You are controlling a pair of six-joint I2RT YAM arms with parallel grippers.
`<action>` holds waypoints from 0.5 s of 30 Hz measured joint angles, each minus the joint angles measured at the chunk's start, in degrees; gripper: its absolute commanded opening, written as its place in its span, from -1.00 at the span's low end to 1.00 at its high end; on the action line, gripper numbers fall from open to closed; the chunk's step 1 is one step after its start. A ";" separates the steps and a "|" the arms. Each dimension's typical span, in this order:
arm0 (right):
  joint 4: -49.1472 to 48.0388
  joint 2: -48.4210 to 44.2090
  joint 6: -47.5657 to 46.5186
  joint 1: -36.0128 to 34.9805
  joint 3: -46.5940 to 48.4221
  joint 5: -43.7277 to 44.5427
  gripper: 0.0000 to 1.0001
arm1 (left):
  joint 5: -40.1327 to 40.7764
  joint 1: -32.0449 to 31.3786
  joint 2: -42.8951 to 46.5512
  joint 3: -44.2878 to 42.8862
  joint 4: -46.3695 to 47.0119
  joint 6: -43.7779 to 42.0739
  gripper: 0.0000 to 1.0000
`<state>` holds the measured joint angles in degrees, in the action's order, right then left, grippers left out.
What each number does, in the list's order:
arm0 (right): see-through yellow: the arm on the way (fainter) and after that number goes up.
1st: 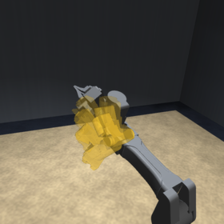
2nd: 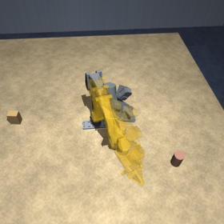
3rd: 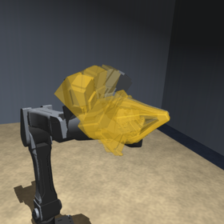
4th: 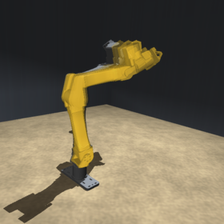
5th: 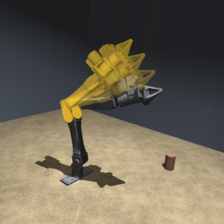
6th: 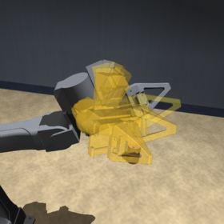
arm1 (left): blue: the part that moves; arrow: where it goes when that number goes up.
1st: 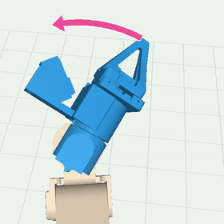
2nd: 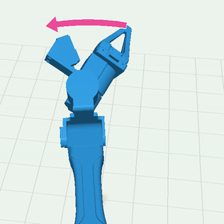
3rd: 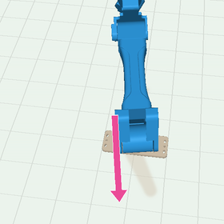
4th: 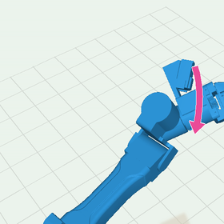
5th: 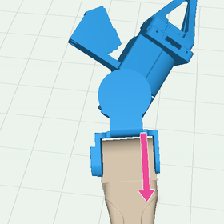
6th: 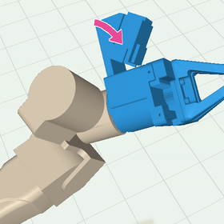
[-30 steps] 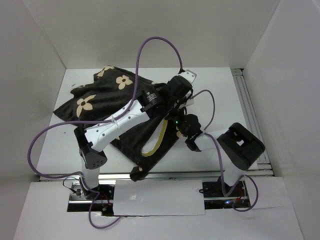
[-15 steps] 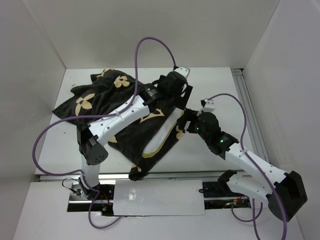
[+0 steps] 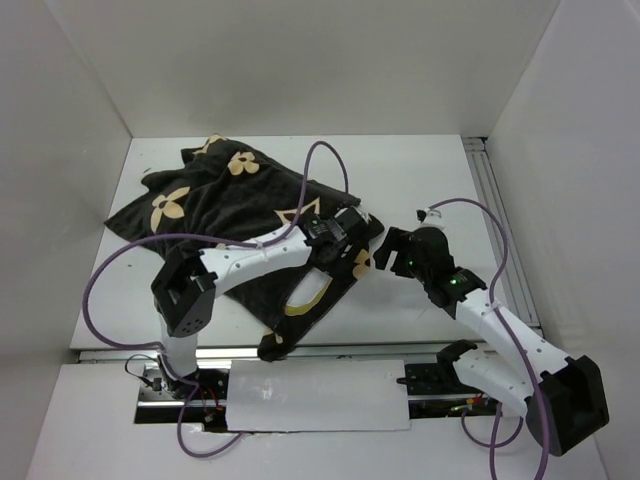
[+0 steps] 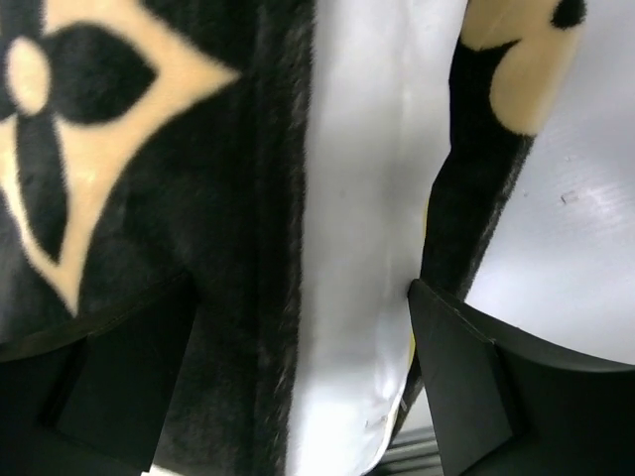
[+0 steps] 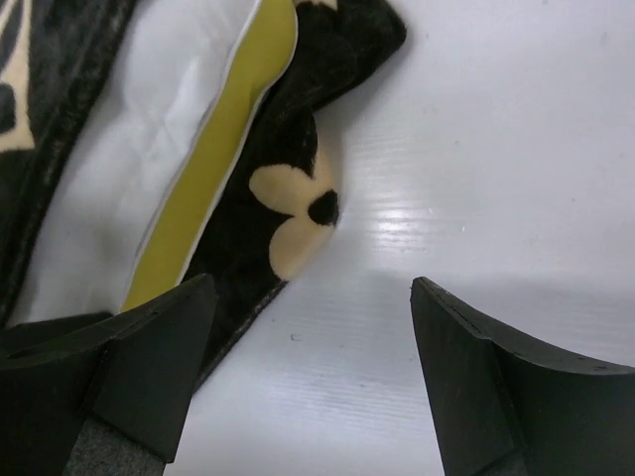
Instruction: Put the pillow into the pillowcase
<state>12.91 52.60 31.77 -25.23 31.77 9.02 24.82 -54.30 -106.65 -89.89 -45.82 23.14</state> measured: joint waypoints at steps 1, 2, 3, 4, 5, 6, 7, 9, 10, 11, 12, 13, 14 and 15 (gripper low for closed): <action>-0.02 0.39 -0.37 0.35 -0.22 -1.03 0.73 | 0.22 -0.11 -0.94 -0.52 -0.07 0.00 1.00; -0.09 0.57 -0.81 0.66 -0.50 -1.99 0.73 | 0.24 -0.09 -2.12 -1.18 -0.09 0.00 0.94; -0.11 0.66 -1.27 0.94 -0.74 -2.69 0.73 | 0.15 0.17 -3.56 -1.99 -0.11 0.00 0.80; -0.11 0.70 -1.70 1.16 -0.94 -3.45 0.73 | 0.15 0.48 -5.11 -2.67 -0.17 0.13 0.42; -0.20 0.70 -2.10 1.29 -1.07 -4.02 0.71 | 0.11 1.03 -6.64 -3.48 -0.55 0.55 -0.42; -0.22 0.70 -2.54 1.36 -1.11 -4.42 0.70 | 0.15 1.81 -8.39 -4.46 -1.03 1.05 -0.90; -0.31 0.70 -2.97 1.40 -1.14 -4.90 0.70 | 0.63 2.73 -9.92 -5.57 -1.90 1.14 -1.00; -0.57 0.63 -3.96 1.40 -1.14 -5.64 0.70 | 0.22 4.70 -11.74 -7.89 -3.61 1.99 -1.00; -0.66 0.61 -4.33 1.40 -1.14 -5.86 0.70 | -0.28 5.60 -12.15 -9.16 -4.33 2.71 -1.00; -0.92 0.52 -4.92 1.40 -1.14 -6.58 0.66 | -0.57 6.23 -12.15 -9.77 -4.55 3.13 -1.00; -1.44 0.50 -5.79 1.40 -1.14 -7.32 0.63 | -0.66 6.82 -11.87 -10.38 -4.68 3.56 -1.00; -2.32 0.48 -6.40 1.40 -1.18 -8.11 0.63 | -0.70 7.39 -11.41 -10.67 -4.59 3.87 -1.00; -3.34 0.50 -6.84 1.38 -1.25 -8.87 0.63 | -0.81 7.91 -10.69 -10.69 -4.20 4.04 -1.00; -4.72 0.68 -7.23 1.18 -1.40 -9.66 0.58 | -1.07 8.57 -9.62 -10.58 -3.58 4.02 -1.00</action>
<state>8.19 53.28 24.53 -24.05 30.37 -0.64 23.75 -45.74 -116.27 -100.47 -49.41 27.16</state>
